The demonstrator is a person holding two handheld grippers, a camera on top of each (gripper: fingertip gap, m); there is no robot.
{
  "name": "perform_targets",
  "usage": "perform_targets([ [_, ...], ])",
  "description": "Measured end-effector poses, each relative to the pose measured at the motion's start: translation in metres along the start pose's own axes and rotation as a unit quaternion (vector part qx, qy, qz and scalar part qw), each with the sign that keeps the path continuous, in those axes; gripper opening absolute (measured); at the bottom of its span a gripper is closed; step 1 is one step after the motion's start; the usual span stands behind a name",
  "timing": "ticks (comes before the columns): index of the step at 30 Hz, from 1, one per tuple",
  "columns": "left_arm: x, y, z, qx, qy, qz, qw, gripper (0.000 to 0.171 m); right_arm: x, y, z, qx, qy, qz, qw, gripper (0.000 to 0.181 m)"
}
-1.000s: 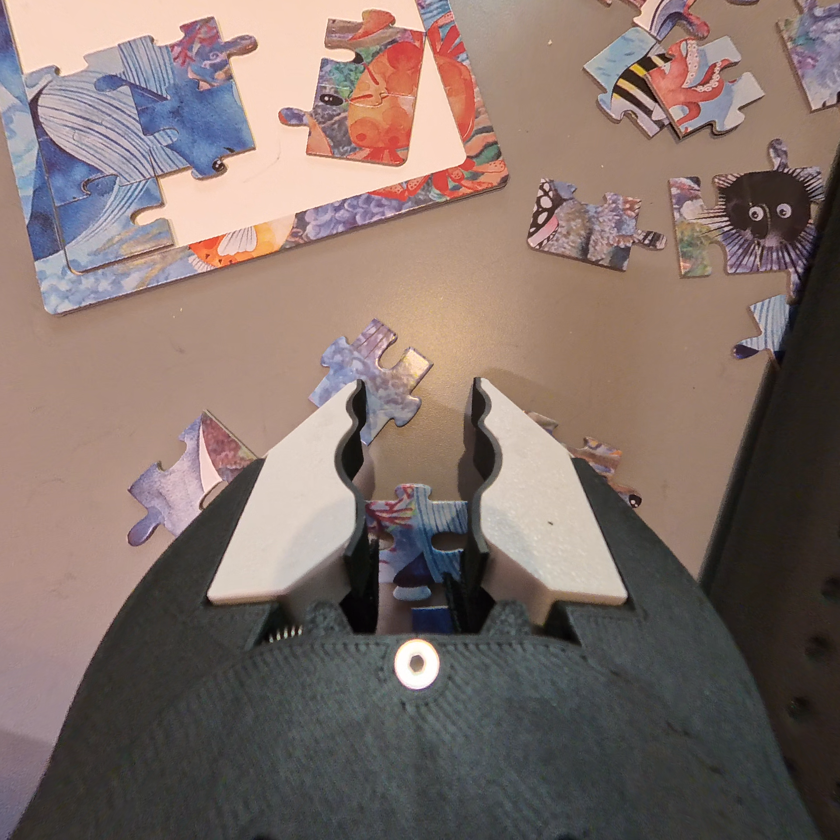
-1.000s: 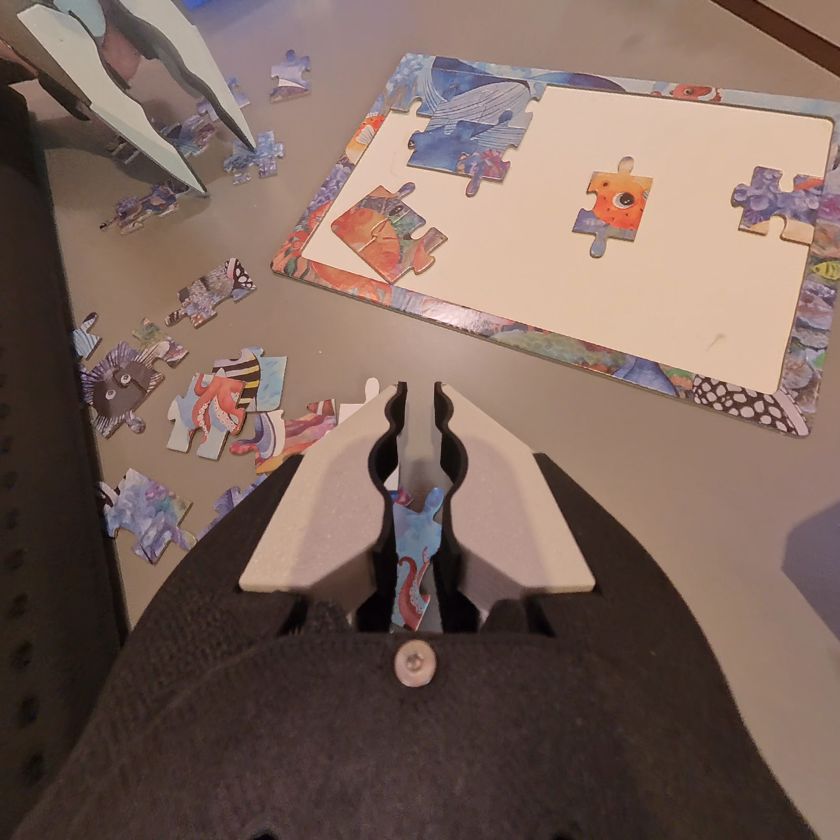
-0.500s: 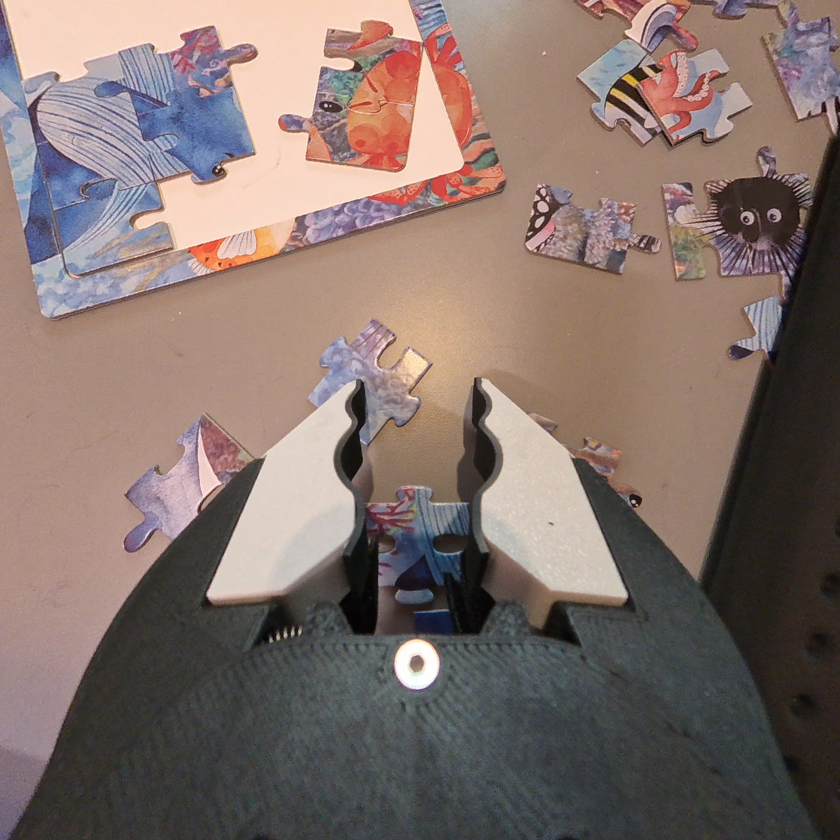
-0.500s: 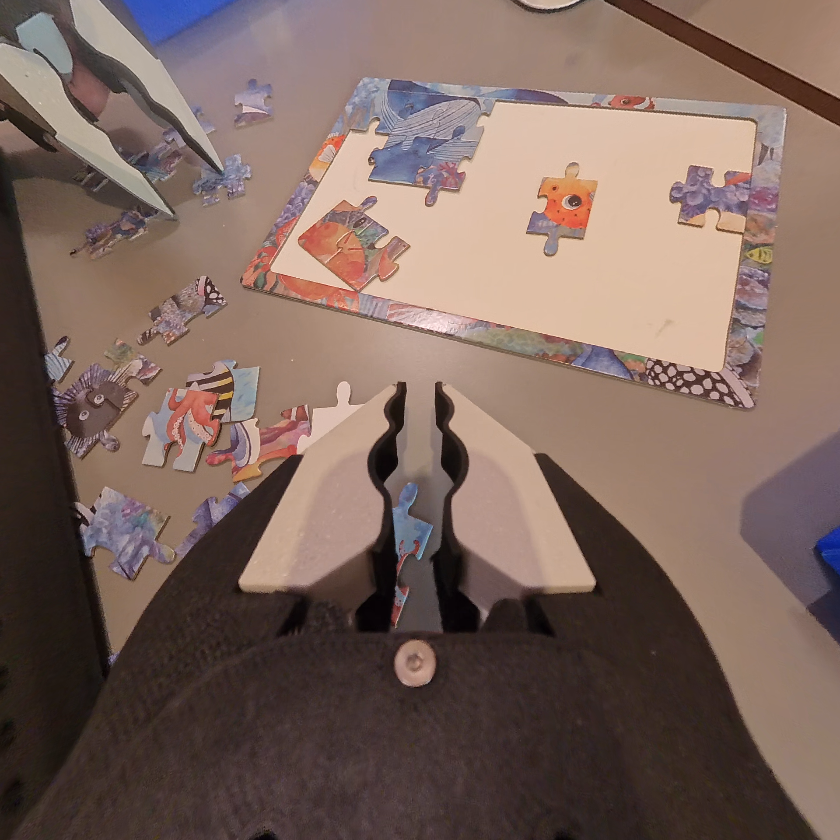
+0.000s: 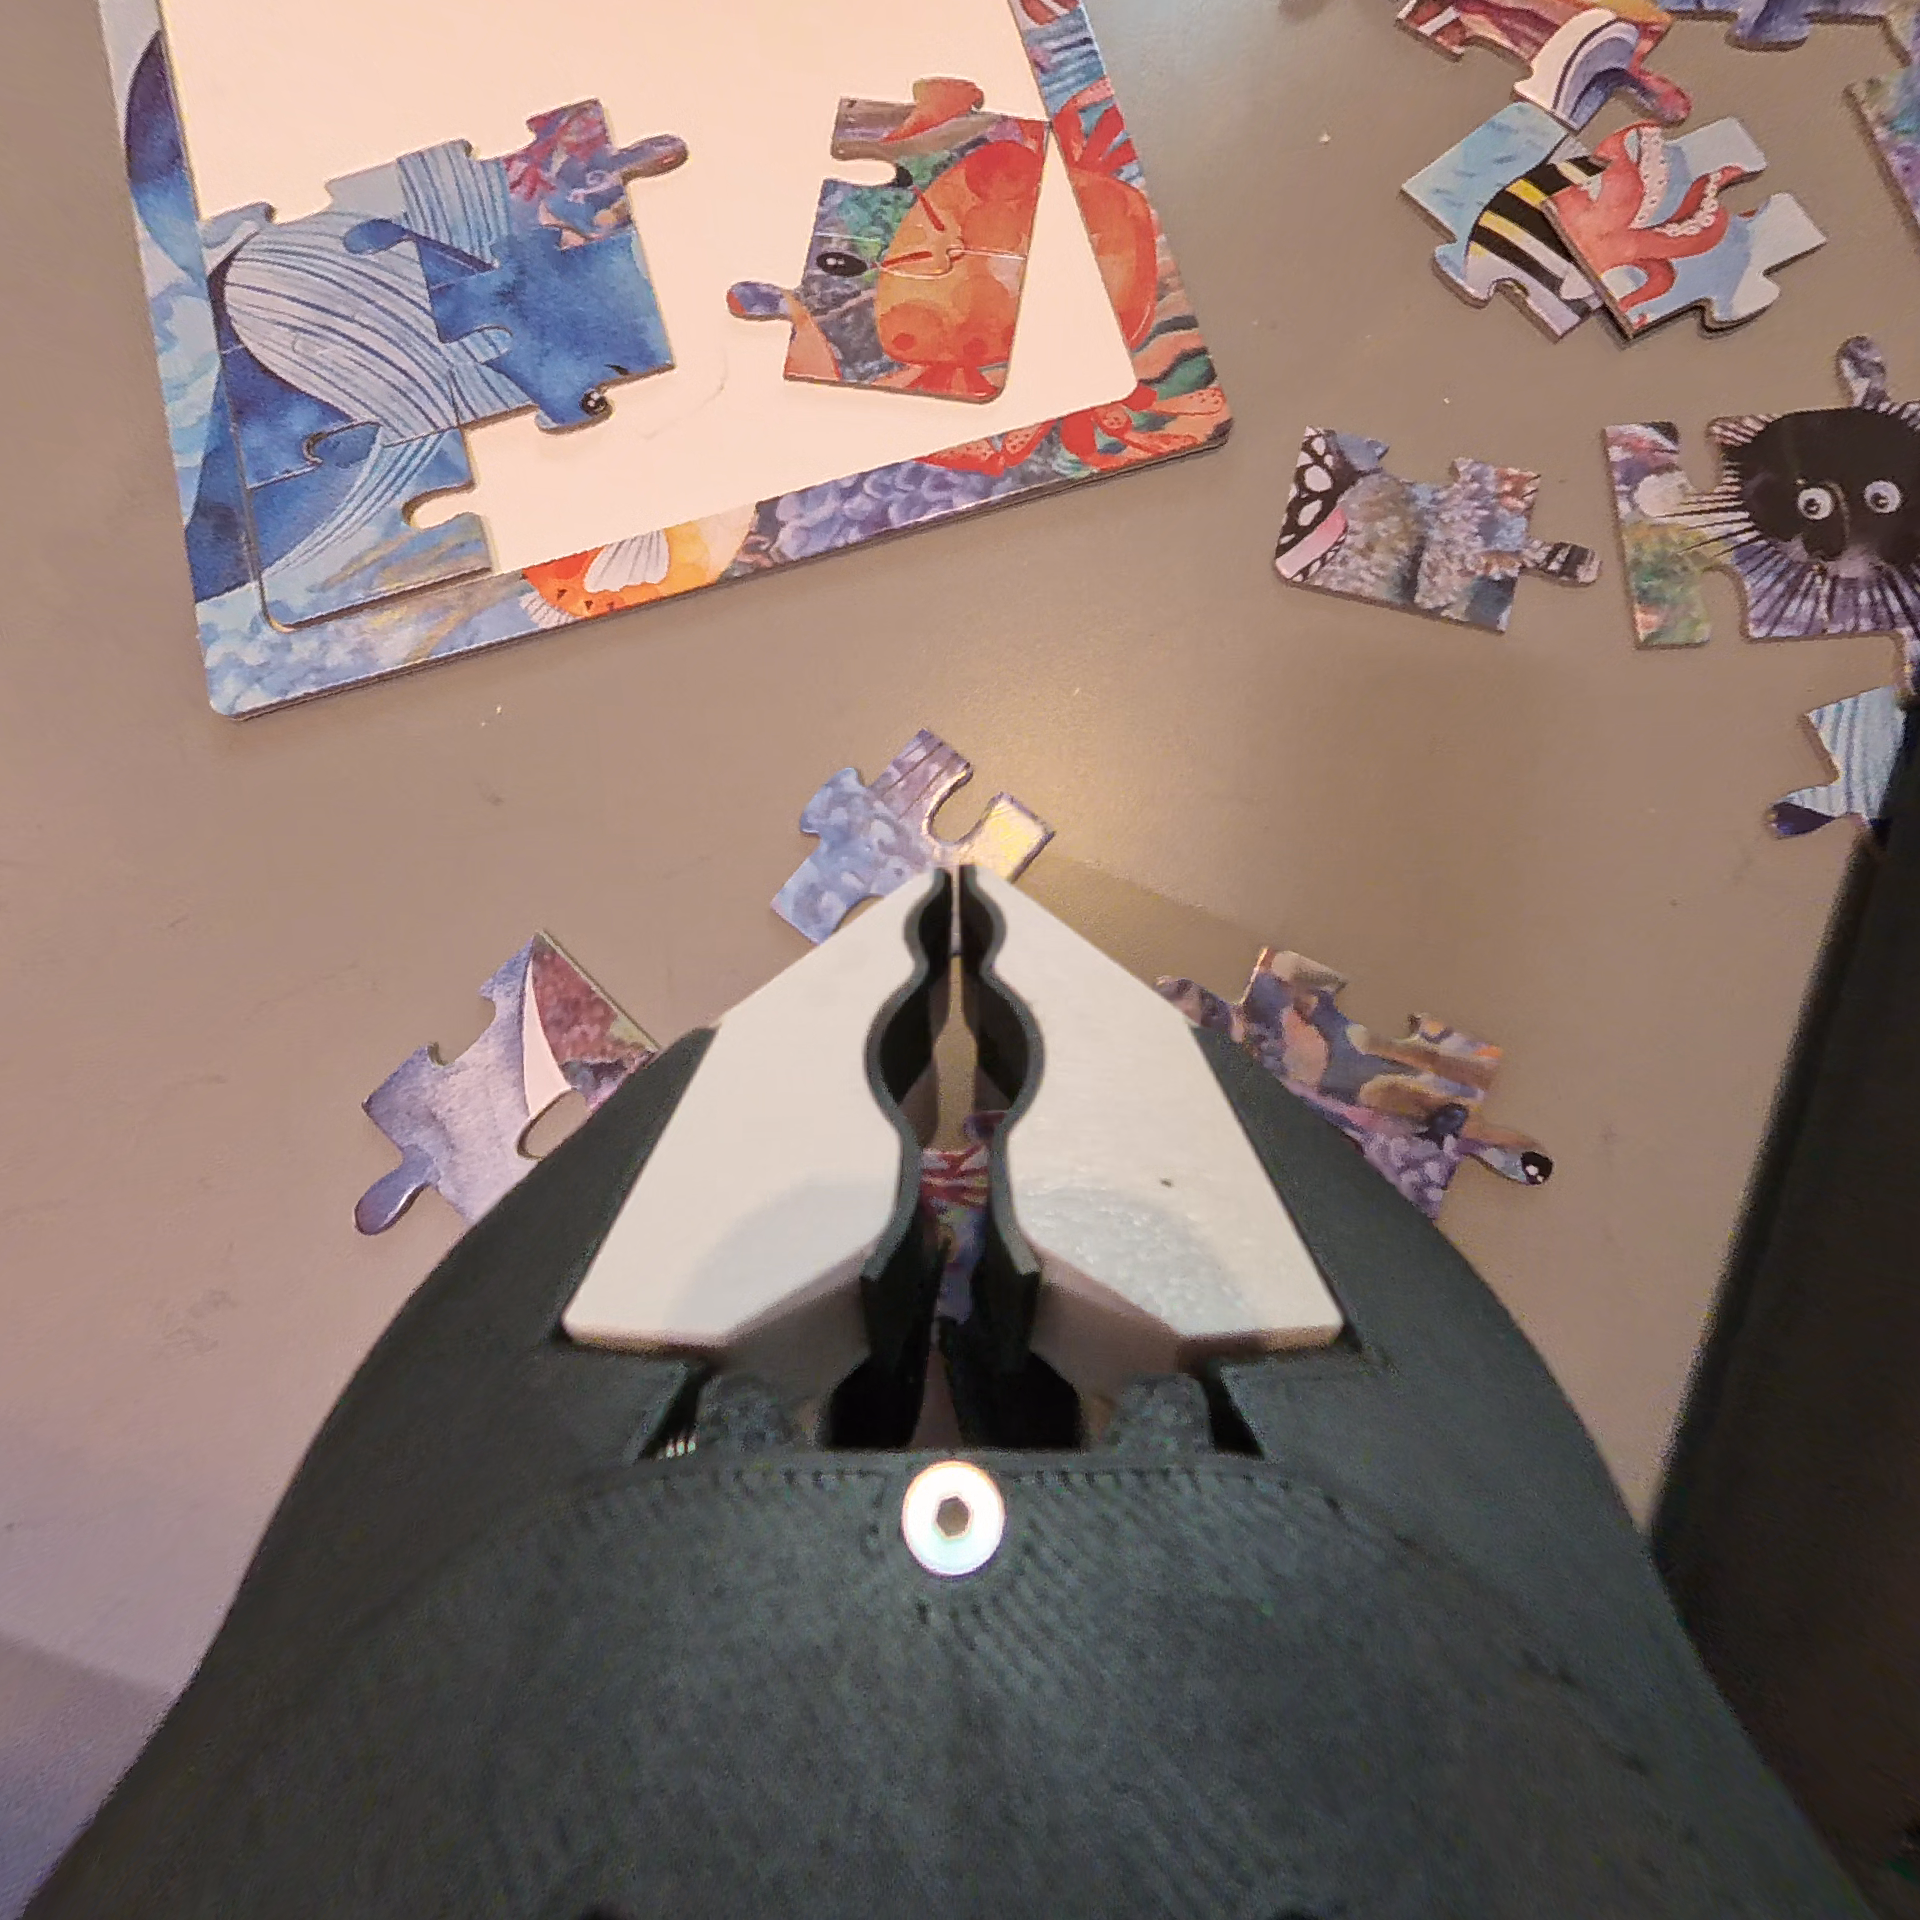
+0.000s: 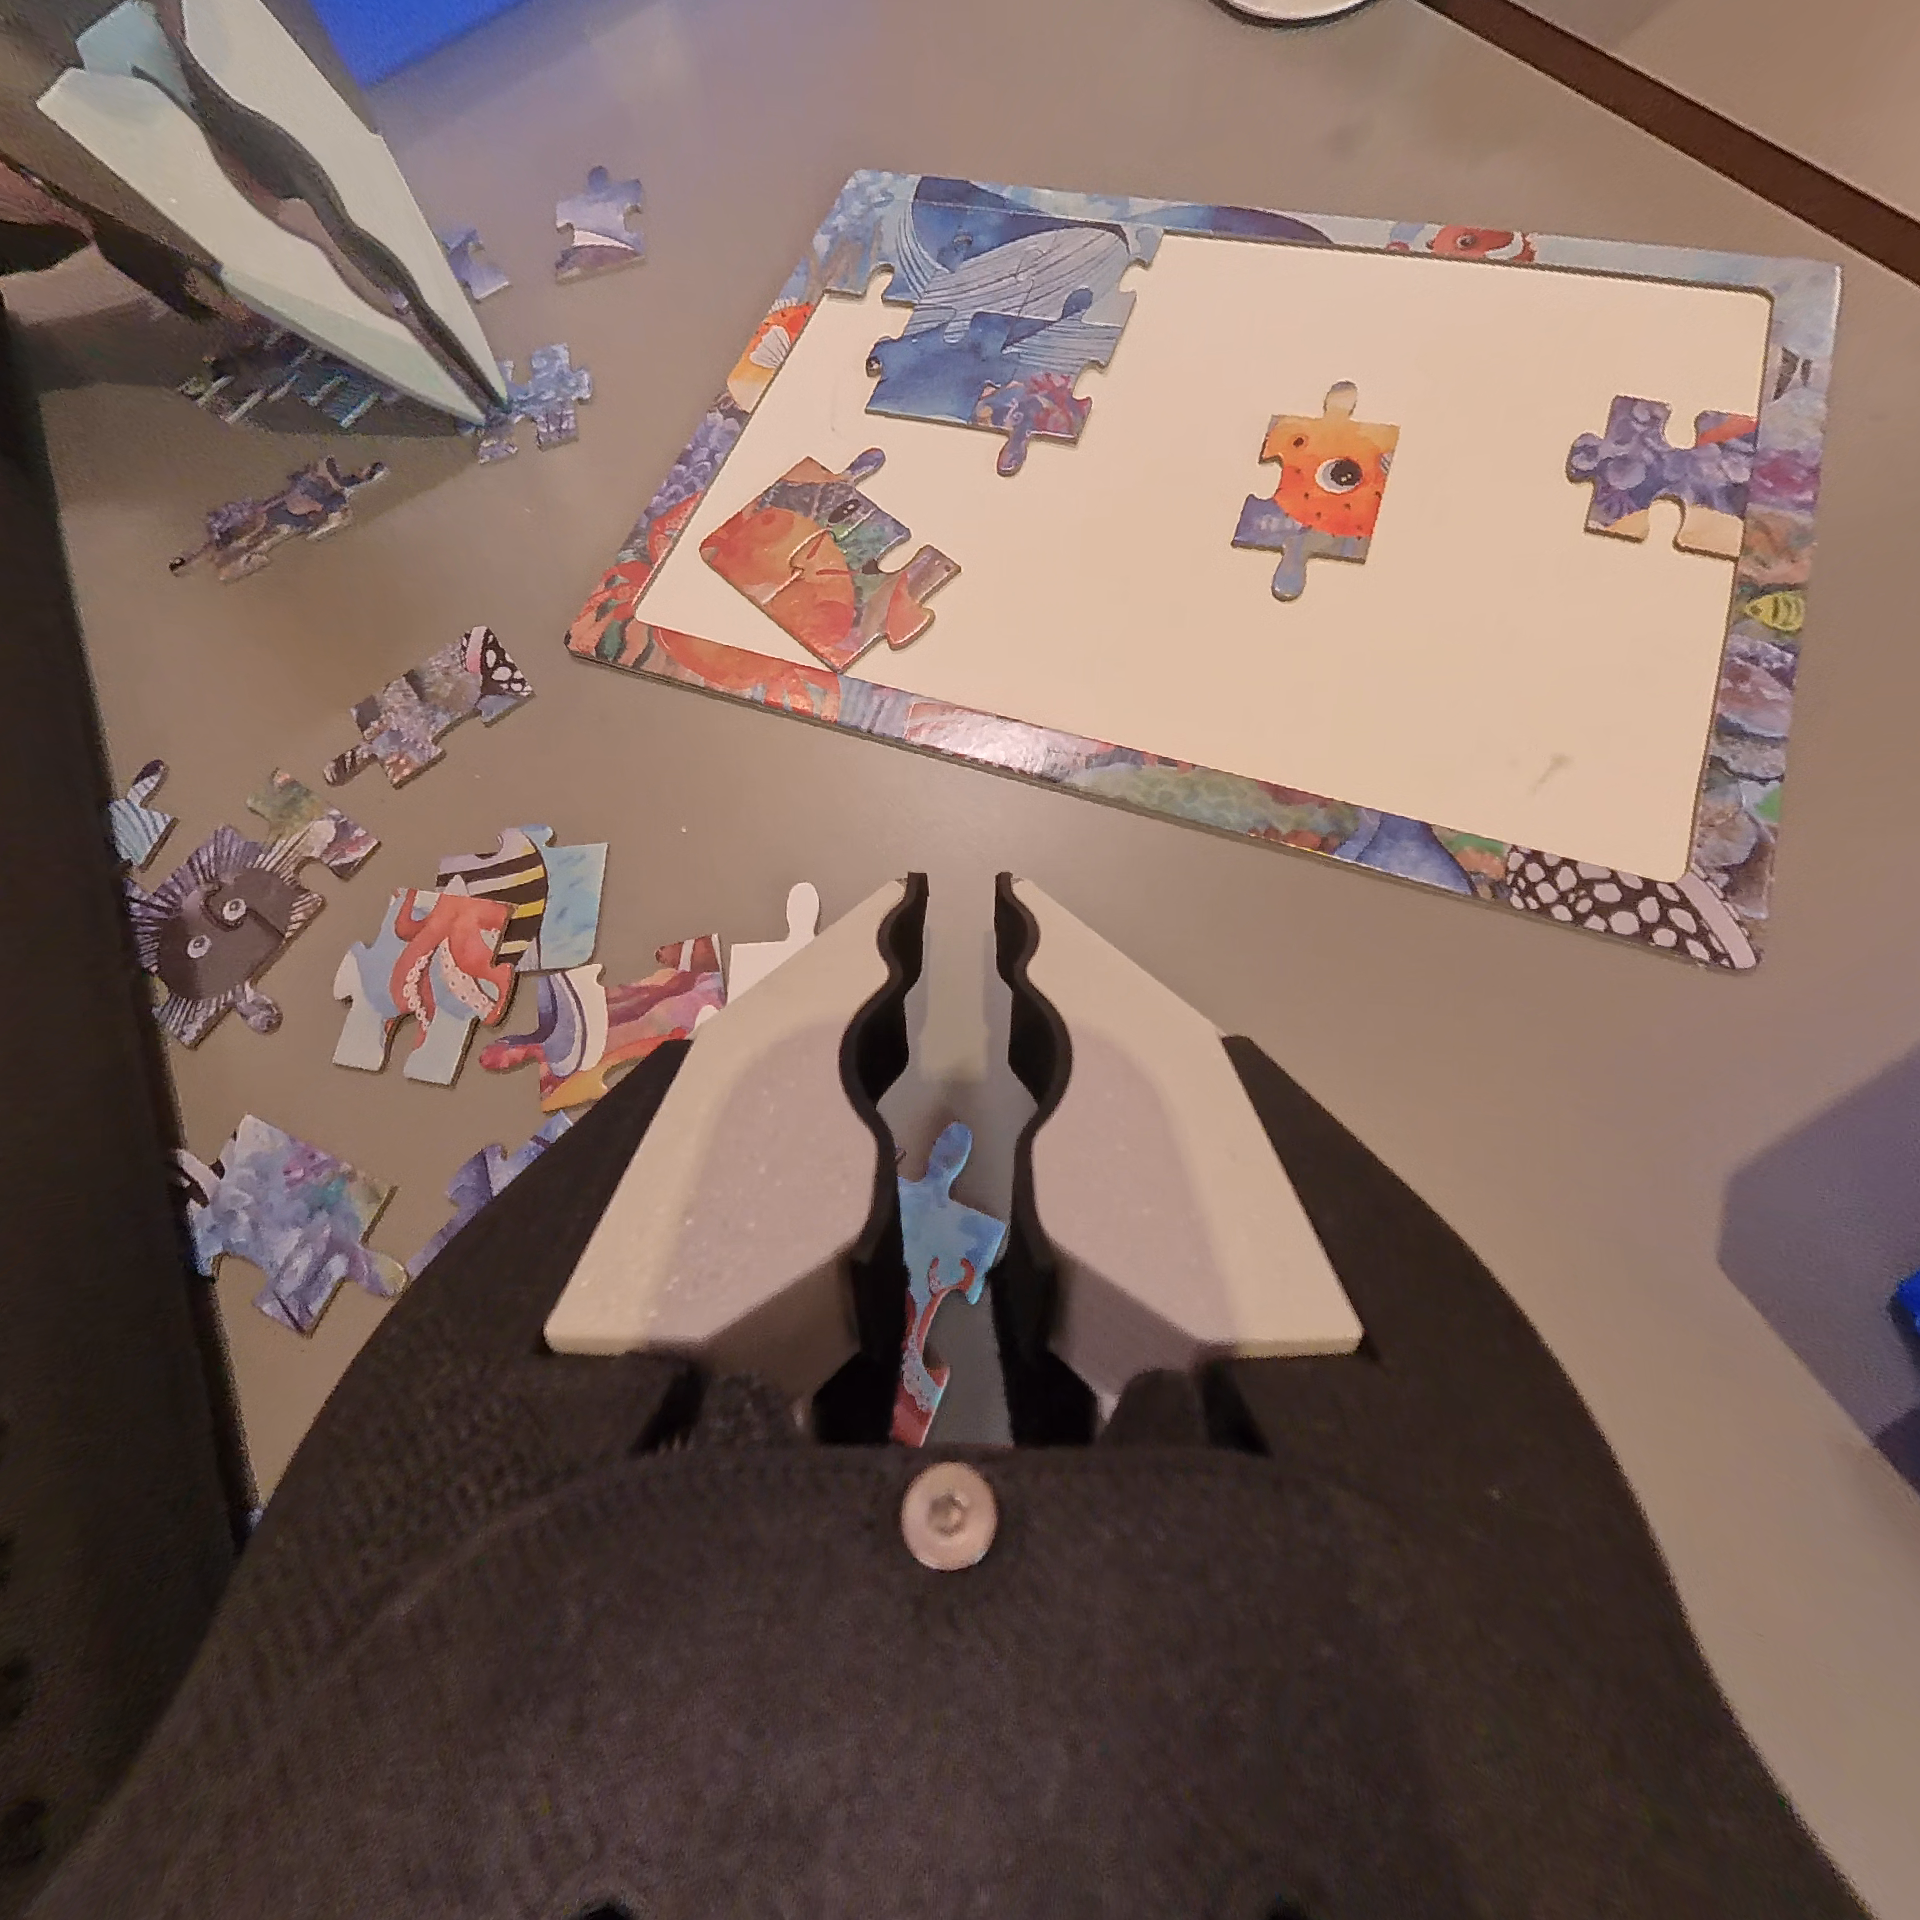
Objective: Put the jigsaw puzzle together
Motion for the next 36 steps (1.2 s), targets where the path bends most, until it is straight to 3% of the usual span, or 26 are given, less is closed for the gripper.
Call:
perform_targets([
  [6,-0.003,-0.001,-0.001,0.006,0.020,-0.010,1.000,0.000,-0.008,0.008,0.002,0.018,0.003,0.009,1.000,0.011],
  [21,-0.016,-0.005,0.004,0.010,0.078,0.011,0.997,0.053,-0.008,0.011,-0.011,0.034,-0.004,0.000,0.999,0.020],
  [36,-0.016,0.001,0.009,0.029,0.084,0.016,0.996,0.064,0.004,0.006,-0.015,0.036,-0.016,-0.016,0.999,0.030],
])
Point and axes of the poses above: each gripper's, where its closed fingertips meet, z back along the fingers, y out of its top, x = y × z across the jaws, the point moved 7 cm from there along z, back along the fingers, and after that the axes turned 13 degrees about -z, right-handed, at the moved point
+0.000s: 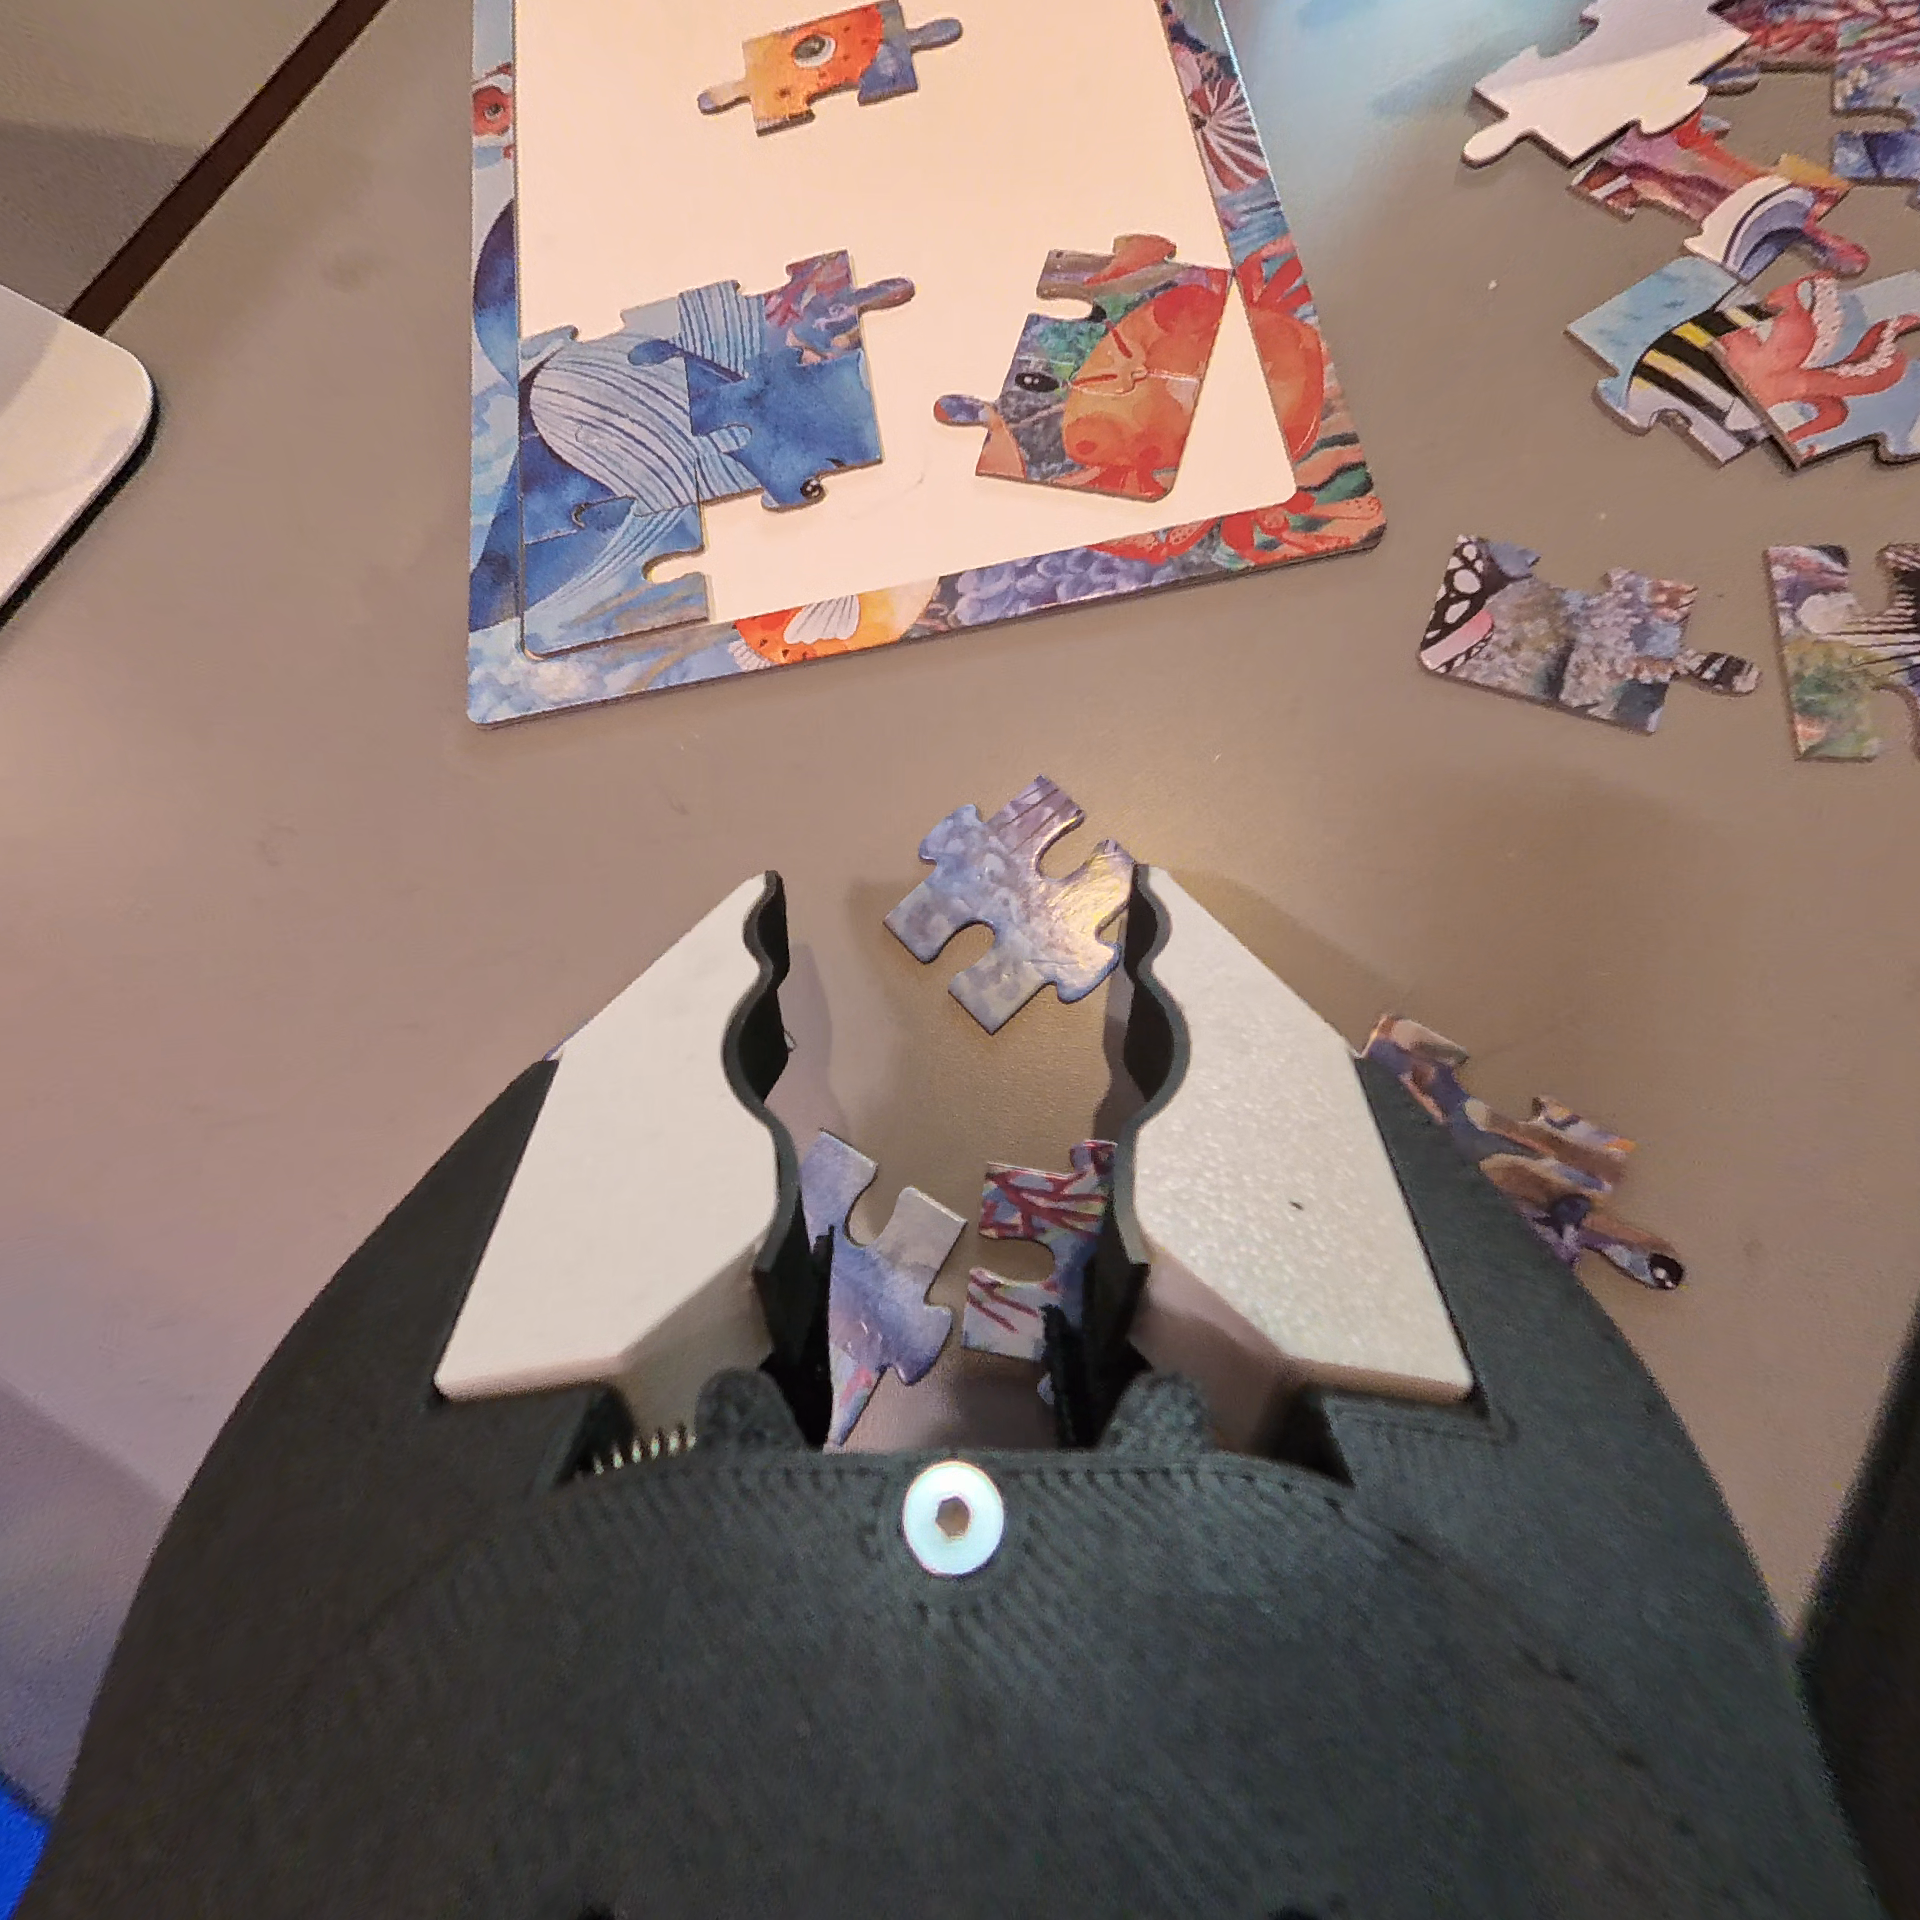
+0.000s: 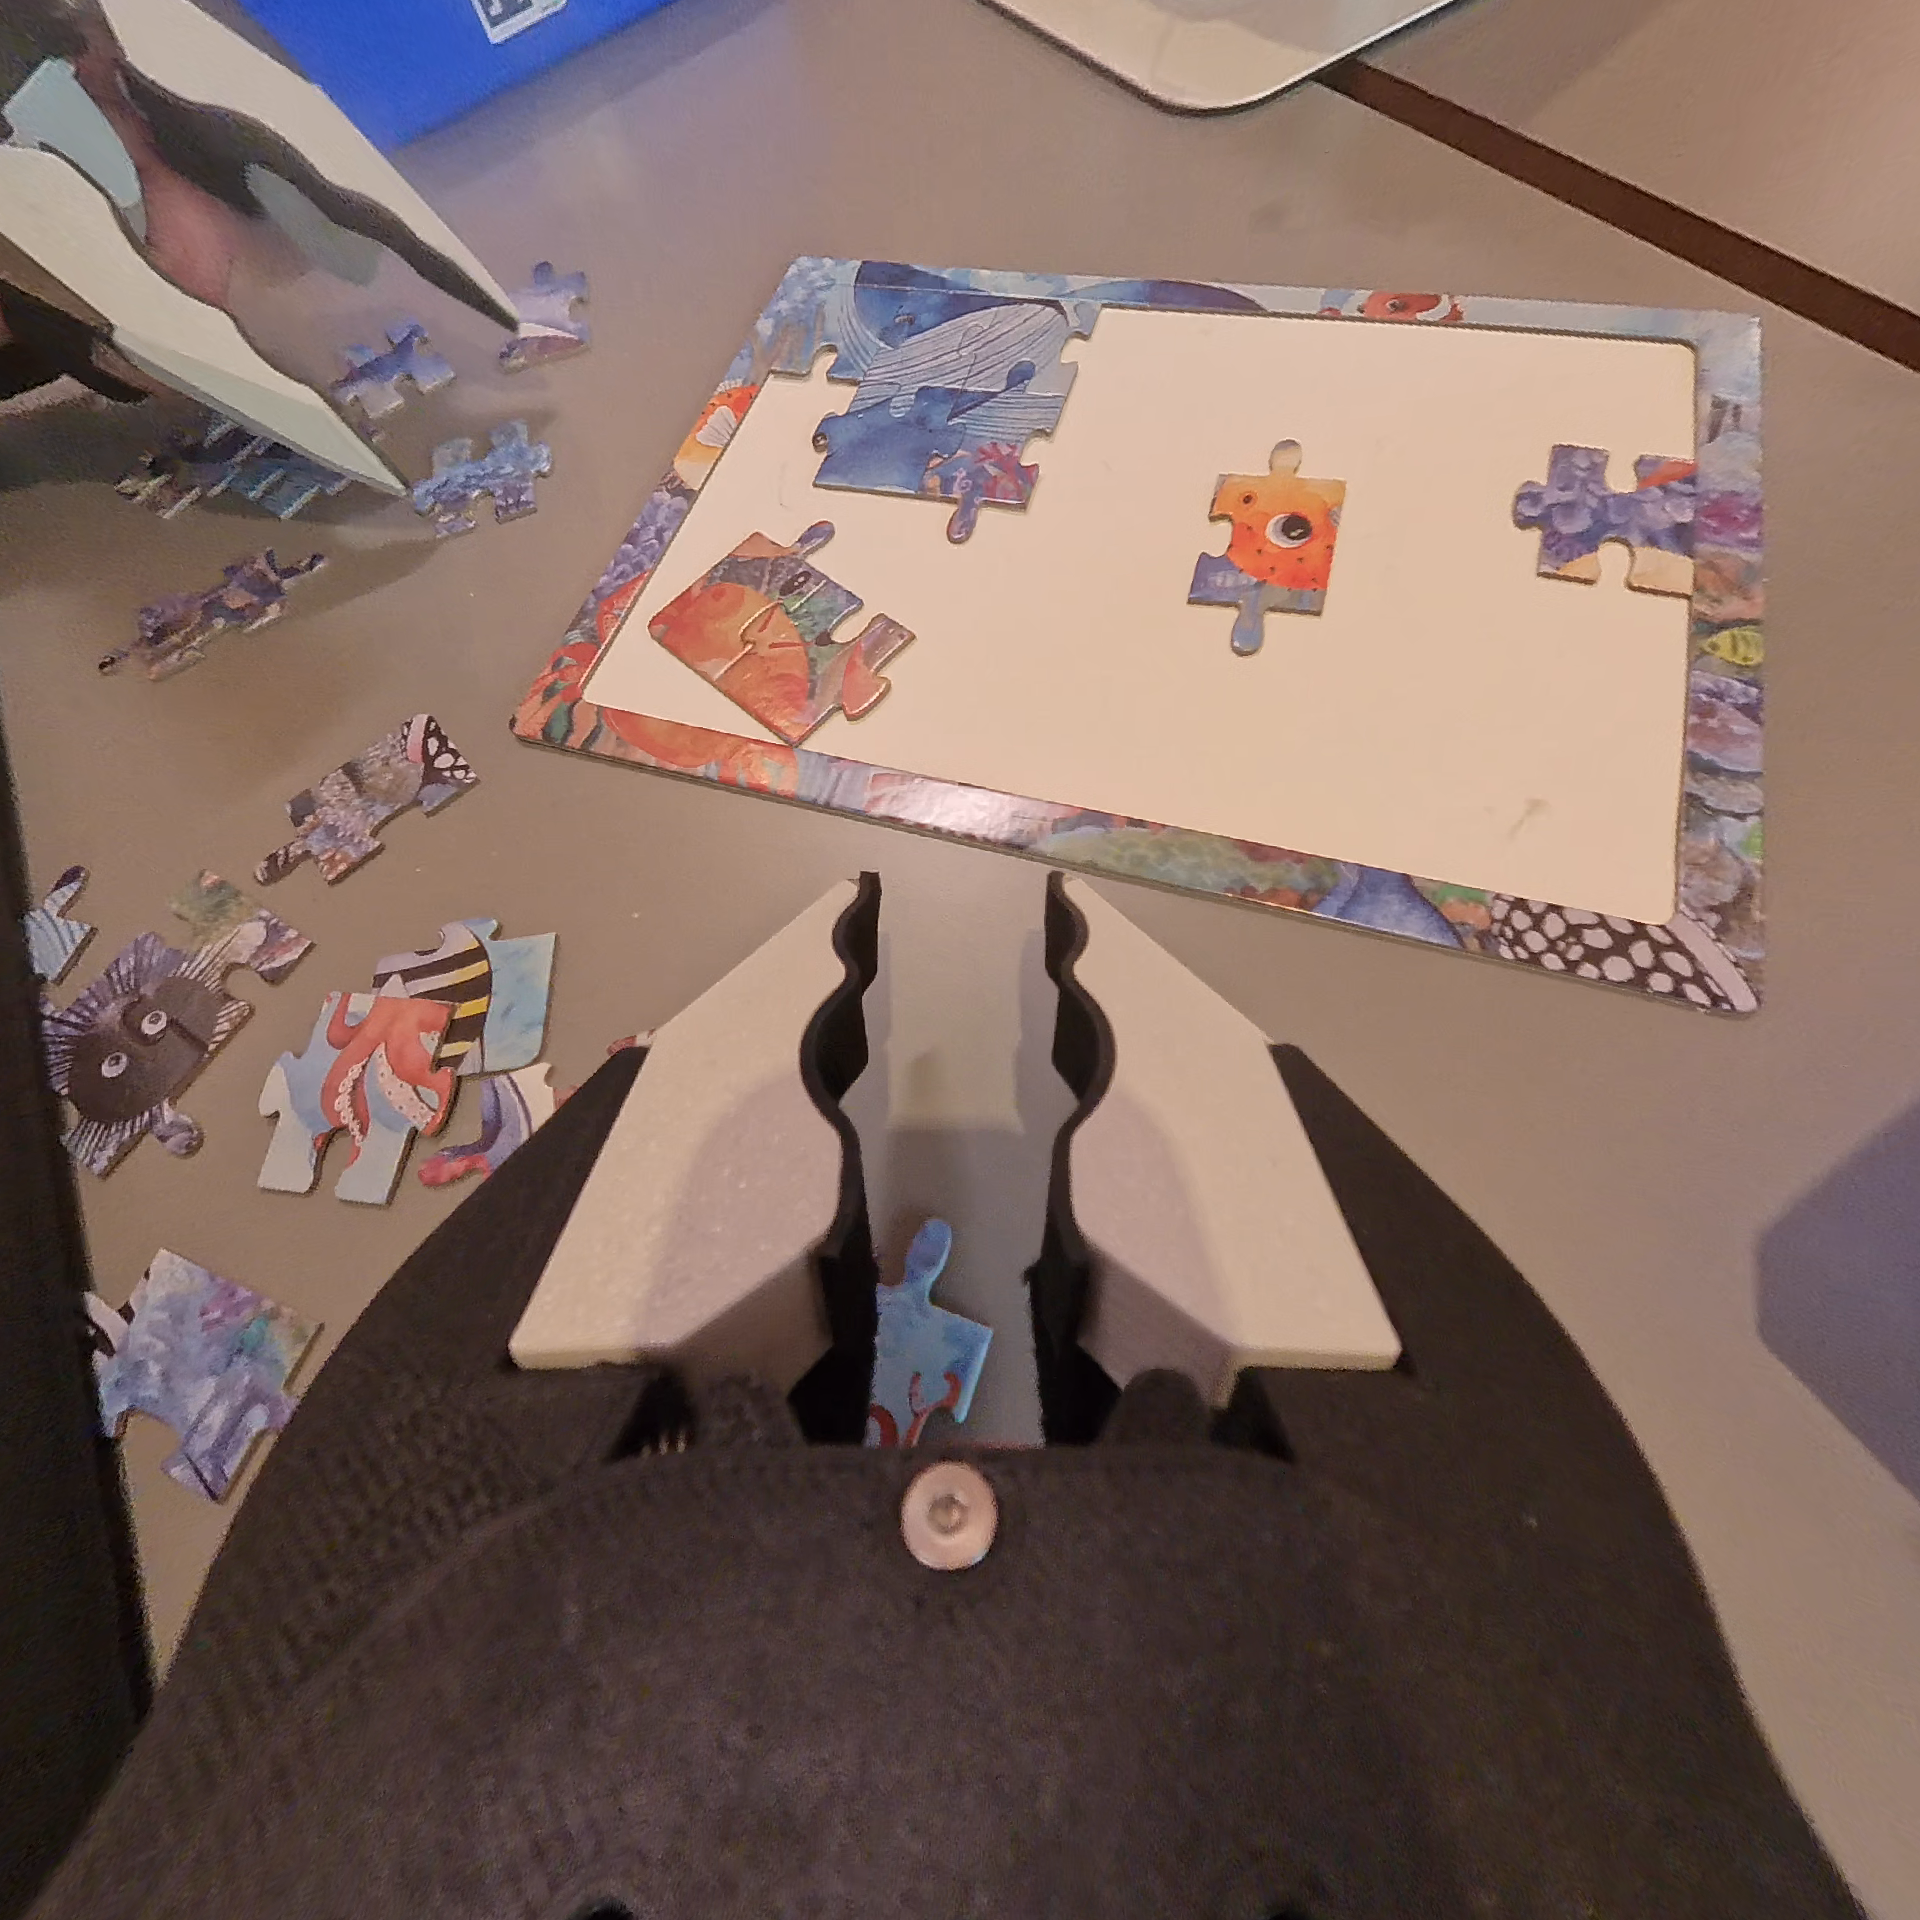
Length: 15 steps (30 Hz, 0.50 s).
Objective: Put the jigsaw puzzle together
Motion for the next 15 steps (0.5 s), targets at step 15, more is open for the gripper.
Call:
perform_targets([
  [15,0.017,0.052,0.006,0.052,-0.019,-0.045,0.997,0.066,0.018,-0.013,0.041,-0.029,0.038,0.005,0.999,0.037],
])
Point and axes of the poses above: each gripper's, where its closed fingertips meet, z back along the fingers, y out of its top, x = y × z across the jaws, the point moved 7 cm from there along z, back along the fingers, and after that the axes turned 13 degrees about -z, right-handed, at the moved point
